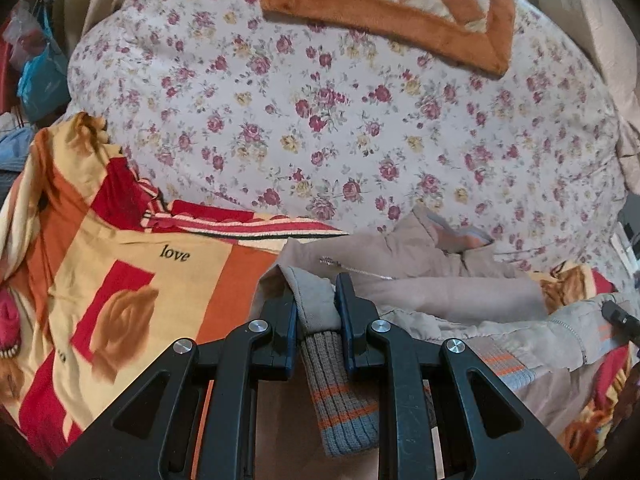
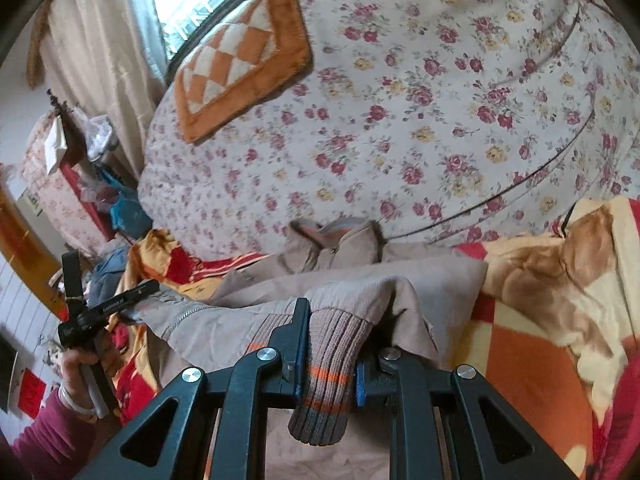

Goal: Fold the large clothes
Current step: 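Carry the hem over the jacket toward the collar and open both grippers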

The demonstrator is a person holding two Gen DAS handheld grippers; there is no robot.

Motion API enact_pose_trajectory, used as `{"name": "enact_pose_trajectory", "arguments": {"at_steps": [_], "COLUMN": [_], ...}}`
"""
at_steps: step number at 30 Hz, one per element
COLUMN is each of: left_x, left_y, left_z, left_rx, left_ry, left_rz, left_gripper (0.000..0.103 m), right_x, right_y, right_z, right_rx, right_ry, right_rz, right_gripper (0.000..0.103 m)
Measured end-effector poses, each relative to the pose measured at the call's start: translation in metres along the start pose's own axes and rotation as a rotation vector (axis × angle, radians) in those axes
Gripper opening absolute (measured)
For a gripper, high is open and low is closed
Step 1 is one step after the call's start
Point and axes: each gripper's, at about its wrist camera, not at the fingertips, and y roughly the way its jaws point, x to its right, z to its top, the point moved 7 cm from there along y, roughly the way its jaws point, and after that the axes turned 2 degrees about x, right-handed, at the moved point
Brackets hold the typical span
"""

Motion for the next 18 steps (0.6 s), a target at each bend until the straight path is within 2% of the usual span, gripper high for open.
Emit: {"name": "enact_pose_trajectory", "arguments": {"at_steps": [10, 12, 14, 15, 17, 18], "left_x": [0.001, 0.000, -0.003, -0.005, -0.008, -0.010], "left_y": [0.084, 0.101, 0.117, 0.125, 0.129, 0.128], "left_z": [0.022, 0.021, 0.017, 0.015, 0.014, 0.015], "left_rx": [-0.068, -0.087, -0.122, -0.144, -0.161, -0.162], "left_ry": [-0.055, -0.060, -0.077, -0.091, -0.108, -0.117], "left_rz": [0.016, 0.033, 0.027, 0.022, -0.010, -0.027], "left_gripper": [0.016, 0.016, 0.017, 0.020, 0.027, 0.031], "right_x": [0.048, 0.060, 0.074, 0.080, 0.083, 0.082], "right_y": [0.069, 0.086, 0.101, 0.107, 0.105, 0.099], "right_z": [0.021, 0.019, 0.016, 0.014, 0.016, 0.018], "right_rx": [-0.055, -0.091, -0.133, -0.147, -0.137, -0.117], "right_ry": [0.075, 0.118, 0.160, 0.176, 0.180, 0.174], "right_rz": [-0.052, -0.036, -0.059, -0.059, -0.058, -0.060], "right_gripper": [0.016, 0.016, 0.017, 0.018, 0.037, 0.042]}}
